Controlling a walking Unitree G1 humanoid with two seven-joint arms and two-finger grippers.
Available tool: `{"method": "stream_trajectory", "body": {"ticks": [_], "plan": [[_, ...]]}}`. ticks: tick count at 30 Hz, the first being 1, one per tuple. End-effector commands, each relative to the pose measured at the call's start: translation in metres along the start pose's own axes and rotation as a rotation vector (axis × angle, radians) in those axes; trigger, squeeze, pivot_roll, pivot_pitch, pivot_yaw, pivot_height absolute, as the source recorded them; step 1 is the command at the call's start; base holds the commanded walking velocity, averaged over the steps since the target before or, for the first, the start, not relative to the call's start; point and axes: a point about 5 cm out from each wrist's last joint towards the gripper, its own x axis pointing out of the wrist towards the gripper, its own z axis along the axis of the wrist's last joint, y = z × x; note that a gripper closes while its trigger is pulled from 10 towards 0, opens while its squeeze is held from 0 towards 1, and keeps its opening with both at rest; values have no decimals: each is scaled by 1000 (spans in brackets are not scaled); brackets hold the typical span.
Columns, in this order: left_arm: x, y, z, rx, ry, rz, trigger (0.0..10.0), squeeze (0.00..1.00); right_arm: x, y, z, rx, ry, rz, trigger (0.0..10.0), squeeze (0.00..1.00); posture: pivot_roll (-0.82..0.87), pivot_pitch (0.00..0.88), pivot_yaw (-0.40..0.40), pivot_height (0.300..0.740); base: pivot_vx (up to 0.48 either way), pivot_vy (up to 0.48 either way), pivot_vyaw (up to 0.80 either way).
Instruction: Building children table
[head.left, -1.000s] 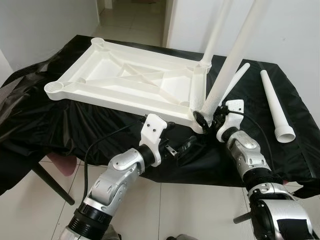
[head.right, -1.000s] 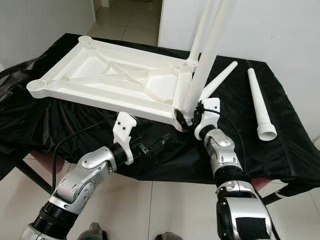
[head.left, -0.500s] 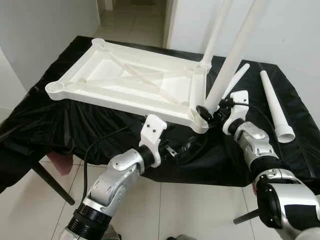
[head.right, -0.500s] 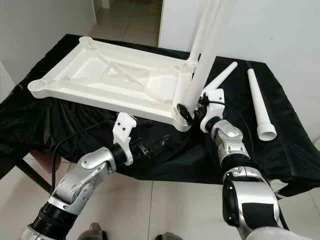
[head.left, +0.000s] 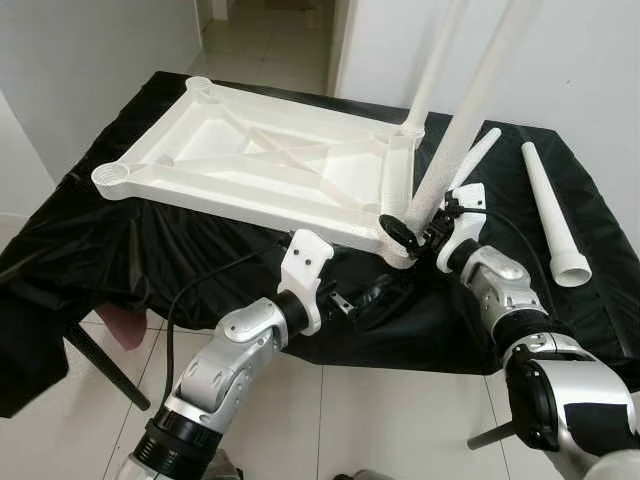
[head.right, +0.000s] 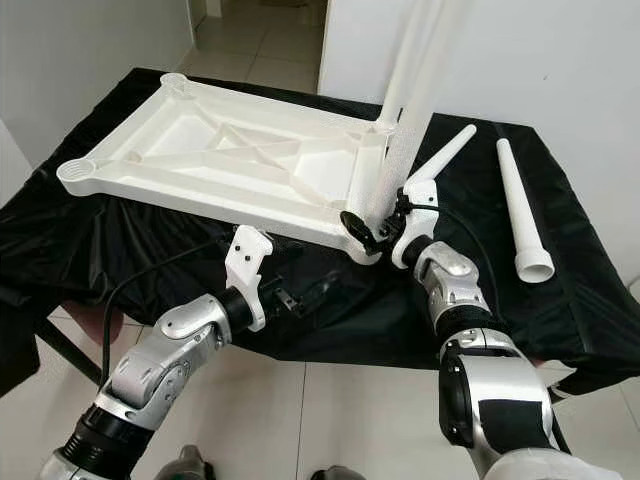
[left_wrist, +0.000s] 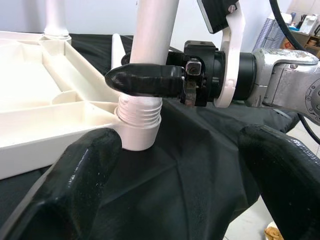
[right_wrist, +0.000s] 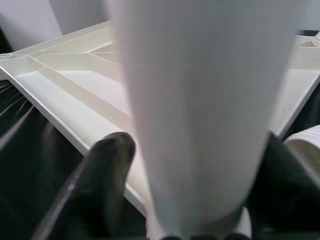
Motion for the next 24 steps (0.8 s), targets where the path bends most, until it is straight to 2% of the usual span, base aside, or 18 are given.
{"method": "stream_trajectory", "body": {"ticks": [1, 14, 16, 18, 24], "plan": [[-1, -6, 1, -3, -1, -49, 10000, 0, 1, 3, -4, 14, 11, 23, 0, 0, 80, 19, -63, 740, 0, 0, 0], [-1, -7, 0, -5, 2, -51, 10000, 0, -6, 4, -15, 75, -6, -2, 0, 0, 82, 18, -63, 740, 0, 0, 0], [-1, -7, 0, -5, 3, -53, 10000, 0, -7, 4, -17, 77, -3, -23, 0, 0, 81, 22, -63, 740, 0, 0, 0], [-1, -7, 0, -5, 5, -54, 10000, 0, -5, 6, -23, 23, 40, -95, 0, 0, 80, 22, -62, 740, 0, 0, 0], [-1, -8, 0, 1, 12, -59, 10000, 0, -1, 12, -31, 58, 63, -190, 0, 0, 79, 24, -58, 740, 0, 0, 0]]}}
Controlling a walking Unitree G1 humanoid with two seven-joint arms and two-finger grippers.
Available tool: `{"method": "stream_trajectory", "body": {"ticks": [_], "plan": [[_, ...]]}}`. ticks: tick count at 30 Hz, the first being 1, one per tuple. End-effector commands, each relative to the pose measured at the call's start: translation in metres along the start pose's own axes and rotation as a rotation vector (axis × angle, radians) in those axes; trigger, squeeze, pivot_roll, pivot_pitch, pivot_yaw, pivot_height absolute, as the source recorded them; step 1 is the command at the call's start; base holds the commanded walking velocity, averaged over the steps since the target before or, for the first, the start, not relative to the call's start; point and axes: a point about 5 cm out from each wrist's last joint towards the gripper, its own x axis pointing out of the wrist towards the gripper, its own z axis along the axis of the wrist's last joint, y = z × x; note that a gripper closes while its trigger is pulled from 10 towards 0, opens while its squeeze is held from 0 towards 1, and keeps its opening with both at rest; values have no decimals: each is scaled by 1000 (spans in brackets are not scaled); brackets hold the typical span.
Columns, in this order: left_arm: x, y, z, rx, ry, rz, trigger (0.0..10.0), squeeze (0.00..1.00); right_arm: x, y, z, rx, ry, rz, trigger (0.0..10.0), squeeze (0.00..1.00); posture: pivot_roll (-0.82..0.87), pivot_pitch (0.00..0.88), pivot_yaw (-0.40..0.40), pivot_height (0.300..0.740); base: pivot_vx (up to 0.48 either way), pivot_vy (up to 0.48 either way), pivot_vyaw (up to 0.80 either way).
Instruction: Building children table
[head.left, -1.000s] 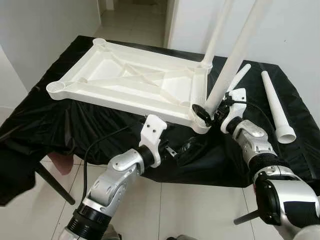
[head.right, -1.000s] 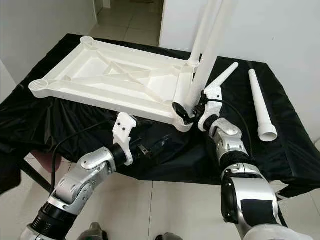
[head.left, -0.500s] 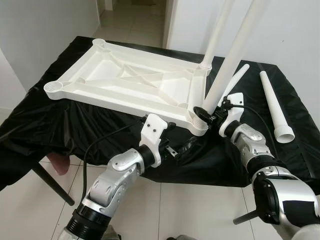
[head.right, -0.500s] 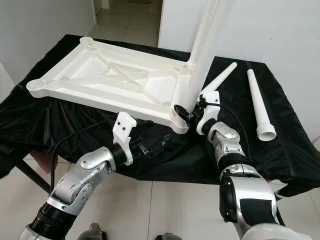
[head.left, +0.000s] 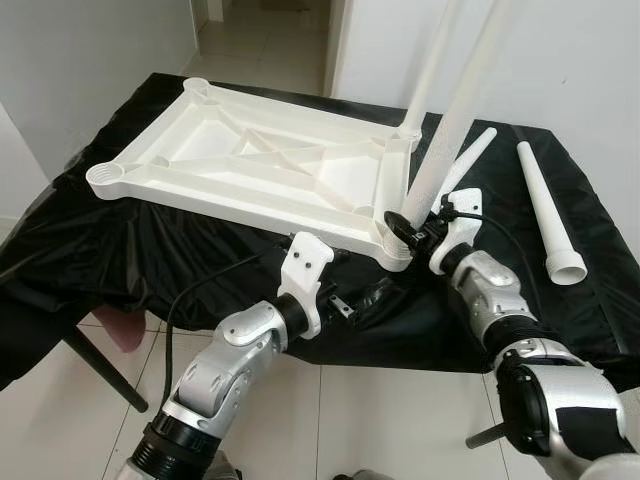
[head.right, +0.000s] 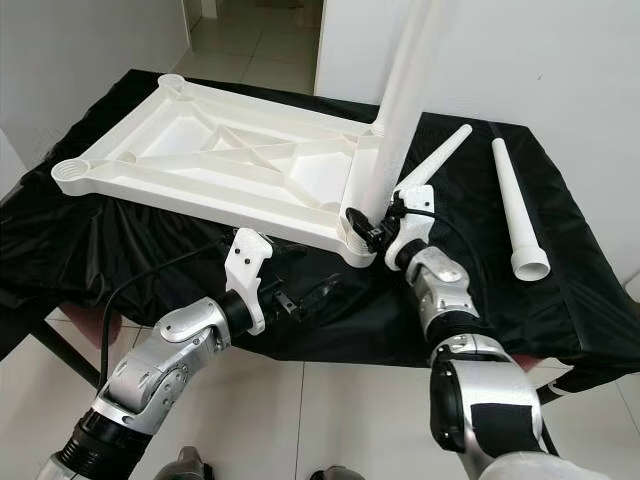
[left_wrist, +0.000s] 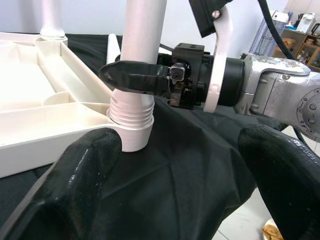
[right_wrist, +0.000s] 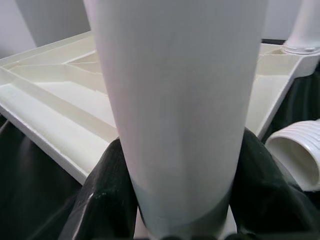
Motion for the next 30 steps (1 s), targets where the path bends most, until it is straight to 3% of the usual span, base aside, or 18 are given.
{"method": "stream_trajectory", "body": {"ticks": [1, 3, 11, 14, 15, 21, 22, 23, 30], "plan": [[1, -5, 1, 5, 6, -55, 10000, 0, -8, 2, -22, 33, 89, -36, 0, 0, 79, 24, -58, 740, 0, 0, 0], [1, -5, 1, 7, 4, -55, 10000, 0, -5, 6, -24, 64, 91, -115, 0, 0, 79, 22, -62, 740, 0, 0, 0], [2, -4, 2, 9, 1, -53, 10000, 0, -3, 13, -26, 92, 81, -243, 0, 0, 75, 20, -62, 740, 0, 0, 0], [3, -4, 3, 9, -2, -53, 10000, 0, -2, 24, -27, 117, 55, -342, 0, 0, 72, 20, -65, 740, 0, 0, 0], [4, -4, 3, 8, -4, -53, 10000, 0, -1, 32, -26, 136, 37, -424, 0, 0, 71, 21, -69, 740, 0, 0, 0], [4, -5, 2, 3, -5, -54, 10000, 0, -1, 38, -25, 162, 28, -500, 0, 0, 71, 20, -71, 740, 0, 0, 0], [4, -6, 2, 1, -5, -55, 10000, 0, 0, 40, -23, 166, 23, -501, 4510, 0, 71, 18, -71, 740, 0, 0, 0], [4, -7, 1, 0, -3, -58, 10000, 0, -1, 39, -22, 156, 19, -496, 10000, 0, 70, 15, -73, 740, 0, 0, 0], [5, -7, 0, 0, -2, -62, 10000, 0, -6, 31, -18, 120, 12, -439, 10000, 0, 67, 9, -77, 740, 0, 0, 0]]}}
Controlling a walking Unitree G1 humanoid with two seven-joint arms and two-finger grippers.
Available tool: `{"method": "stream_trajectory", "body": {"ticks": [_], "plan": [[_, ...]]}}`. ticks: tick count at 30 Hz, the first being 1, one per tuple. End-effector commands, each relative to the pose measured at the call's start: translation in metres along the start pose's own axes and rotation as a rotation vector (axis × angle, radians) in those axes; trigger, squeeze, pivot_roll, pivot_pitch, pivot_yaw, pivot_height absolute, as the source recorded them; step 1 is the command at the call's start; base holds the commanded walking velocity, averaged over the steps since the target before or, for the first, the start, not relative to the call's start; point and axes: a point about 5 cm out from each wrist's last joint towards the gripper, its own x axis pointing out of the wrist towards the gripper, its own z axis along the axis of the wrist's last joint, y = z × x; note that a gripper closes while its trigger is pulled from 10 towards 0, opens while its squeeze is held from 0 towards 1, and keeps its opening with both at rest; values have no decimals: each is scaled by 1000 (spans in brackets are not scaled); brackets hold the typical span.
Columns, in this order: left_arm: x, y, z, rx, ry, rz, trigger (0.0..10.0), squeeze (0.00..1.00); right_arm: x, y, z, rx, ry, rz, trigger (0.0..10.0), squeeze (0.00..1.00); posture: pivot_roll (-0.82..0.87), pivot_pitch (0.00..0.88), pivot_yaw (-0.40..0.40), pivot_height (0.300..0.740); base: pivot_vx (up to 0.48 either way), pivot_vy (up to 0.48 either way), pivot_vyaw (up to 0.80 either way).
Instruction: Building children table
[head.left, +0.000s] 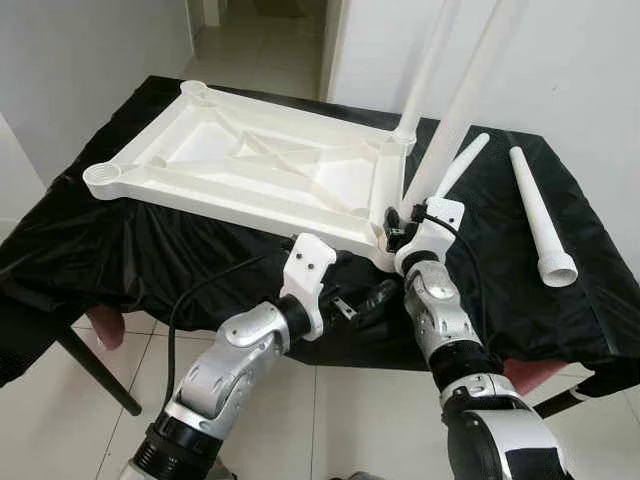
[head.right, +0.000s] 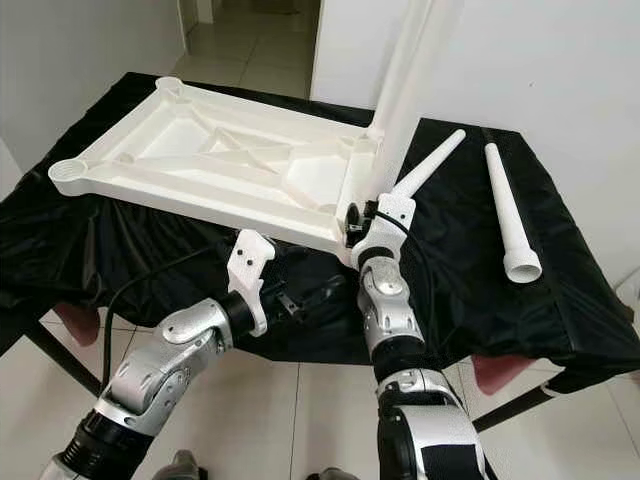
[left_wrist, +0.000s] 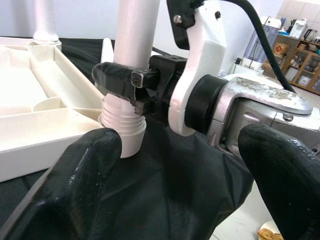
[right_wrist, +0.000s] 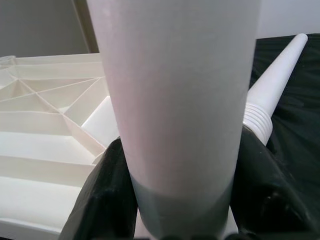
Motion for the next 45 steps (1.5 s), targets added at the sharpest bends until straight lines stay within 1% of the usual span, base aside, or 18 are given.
{"method": "stream_trajectory", "body": {"ticks": [1, 6, 8, 10, 13, 14, 16, 19, 20, 21, 26, 28, 35, 41, 42, 43, 44, 45], "plan": [[3, -5, 0, 5, 3, -53, 10000, 0, -5, -11, -14, 6, 72, -14, 10000, 0, 67, 9, -77, 740, 0, 0, 0], [3, -6, -1, 4, 3, -58, 10000, 0, -4, -24, -3, -6, 37, 114, 10000, 0, 58, 3, -80, 740, 0, 0, 0], [3, -6, -1, 4, 3, -58, 10000, 0, -4, -24, -3, -6, 37, 114, 10000, 0, 58, 3, -80, 740, 0, 0, 0], [4, -6, -1, 3, 3, -61, 10000, 0, -2, -35, 3, -32, 25, 159, 10000, 0, 58, 2, -80, 740, 0, 0, 0], [4, -6, -1, 3, 4, -62, 10000, 0, -1, -39, 4, -38, 24, 171, 10000, 0, 57, 0, -79, 740, 0, 0, 0], [4, -6, -1, 4, 4, -65, 10000, 0, 0, -45, 5, -44, 27, 182, 10000, 1000, 56, 0, -80, 740, 0, 0, 0], [4, -6, -1, 6, 4, -66, 10000, 0, 2, -49, 8, -55, 32, 219, 10000, 1000, 57, 0, -80, 740, 0, 0, 0], [4, -5, 0, 8, 4, -65, 10000, 0, 1, -47, 8, -66, 38, 279, 10000, 1000, 58, 0, -78, 740, 0, 0, 0], [4, -5, 0, 8, 3, -64, 10000, 0, -1, -45, 7, -75, 46, 339, 10000, 0, 61, 1, -79, 740, 0, 0, 0], [3, -5, 0, 8, 2, -63, 10000, 0, -4, -42, 7, -91, 52, 424, 10000, 0, 61, 1, -77, 740, 0, 0, 0], [3, -5, 1, 8, 2, -61, 10000, 0, -6, -43, 8, -121, 49, 498, 10000, 0, 61, 3, -73, 740, 0, 0, 0], [3, -4, 1, 8, 2, -59, 10000, 0, -6, -48, 7, -131, 68, 575, 10000, 0, 60, 6, -71, 740, 0, 0, 0], [3, 0, 4, 17, -1, -50, 10000, 0, 2, -62, 14, -151, 95, 593, 10000, 0, 69, 4, -70, 740, 0, 0, 0], [3, 1, 5, 18, -5, -47, 10000, 0, 7, -64, 17, -175, 118, 589, 9804, 0, 70, 3, -66, 740, 0, 0, 0], [3, 1, 5, 18, -5, -47, 10000, 0, 8, -64, 17, -181, 124, 586, 2039, 0, 71, 3, -66, 740, 0, 0, 0], [3, 1, 5, 18, -5, -47, 10000, 0, 8, -64, 17, -181, 124, 586, 2039, 0, 71, 3, -66, 740, 0, 0, 0], [3, 1, 5, 19, -5, -48, 10000, 0, 9, -64, 17, -174, 129, 591, 0, 0, 73, 1, -66, 740, 0, 0, 0], [3, 1, 5, 19, -5, -48, 10000, 0, 9, -64, 17, -174, 129, 591, 0, 0, 73, 1, -66, 740, 0, 0, 0]]}}
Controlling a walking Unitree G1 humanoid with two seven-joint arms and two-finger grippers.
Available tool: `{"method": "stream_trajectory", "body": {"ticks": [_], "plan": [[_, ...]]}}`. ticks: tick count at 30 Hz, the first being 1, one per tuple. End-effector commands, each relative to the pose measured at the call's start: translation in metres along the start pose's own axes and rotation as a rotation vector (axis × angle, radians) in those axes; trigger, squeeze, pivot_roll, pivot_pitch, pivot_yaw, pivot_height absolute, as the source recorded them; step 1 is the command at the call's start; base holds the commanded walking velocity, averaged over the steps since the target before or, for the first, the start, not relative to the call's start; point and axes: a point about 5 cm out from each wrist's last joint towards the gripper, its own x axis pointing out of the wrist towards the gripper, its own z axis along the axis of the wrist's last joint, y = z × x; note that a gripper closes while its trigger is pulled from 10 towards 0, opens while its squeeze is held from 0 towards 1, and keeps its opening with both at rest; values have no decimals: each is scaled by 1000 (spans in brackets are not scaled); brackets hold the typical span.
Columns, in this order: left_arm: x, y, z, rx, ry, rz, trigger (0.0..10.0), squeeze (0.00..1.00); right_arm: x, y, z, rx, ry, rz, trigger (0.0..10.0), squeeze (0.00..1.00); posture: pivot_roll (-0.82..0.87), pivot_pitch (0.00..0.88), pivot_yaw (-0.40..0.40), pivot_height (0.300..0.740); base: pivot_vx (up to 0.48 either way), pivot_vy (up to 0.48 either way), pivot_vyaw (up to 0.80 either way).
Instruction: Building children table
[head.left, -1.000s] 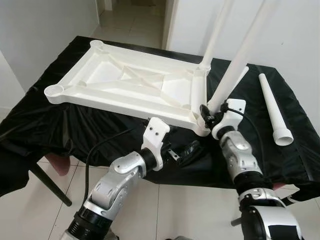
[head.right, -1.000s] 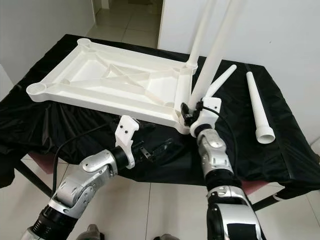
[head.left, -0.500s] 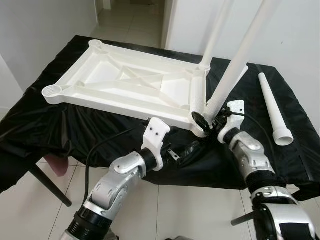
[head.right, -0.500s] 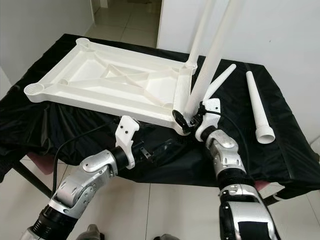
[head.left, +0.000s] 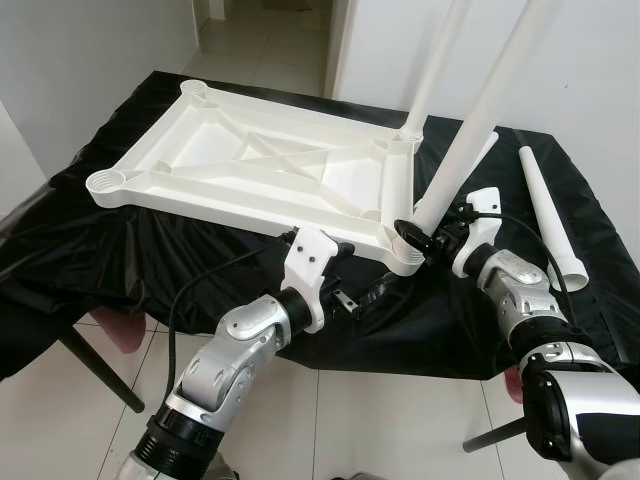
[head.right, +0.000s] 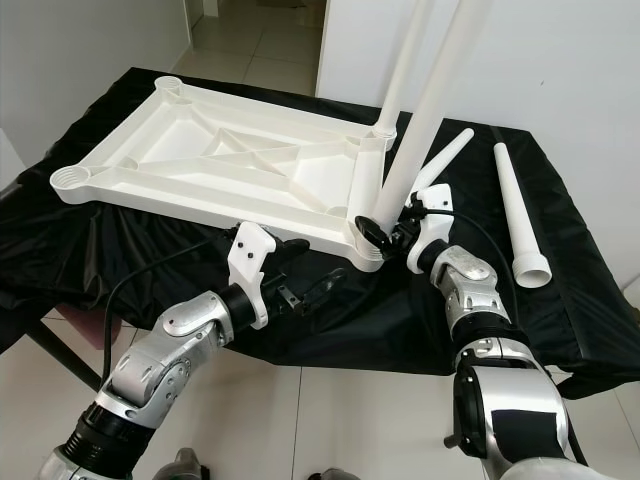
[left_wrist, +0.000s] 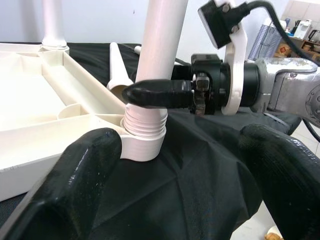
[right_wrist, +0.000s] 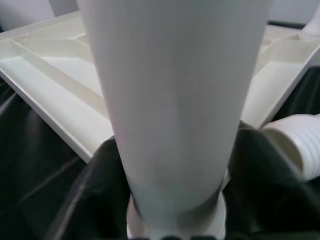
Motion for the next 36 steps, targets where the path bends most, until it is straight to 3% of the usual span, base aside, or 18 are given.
{"method": "stream_trajectory", "body": {"ticks": [1, 13, 25, 31, 36], "plan": [[1, -2, -1, -2, 7, -48, 10000, 0, 0, -1, 1, -2, 9, 13, 0, 0, 81, 0, -70, 740, 0, 0, 0], [-1, -3, -2, 2, 11, -40, 10000, 0, 3, 8, -7, 37, -9, 51, 0, 0, 95, 6, -78, 740, 0, 0, 0], [-6, -6, -8, -9, 37, -47, 10000, 0, 10, 22, -18, 129, -76, -182, 0, 0, 90, 10, -72, 740, 0, 0, 0], [-7, -6, -9, -9, 39, -48, 10000, 0, 11, 23, -20, 136, -75, -246, 0, 0, 90, 10, -71, 740, 0, 0, 0], [-8, -8, -10, -17, 43, -54, 10000, 0, 11, 30, -21, 135, -93, -381, 0, 0, 91, 12, -71, 740, 0, 0, 0]]}}
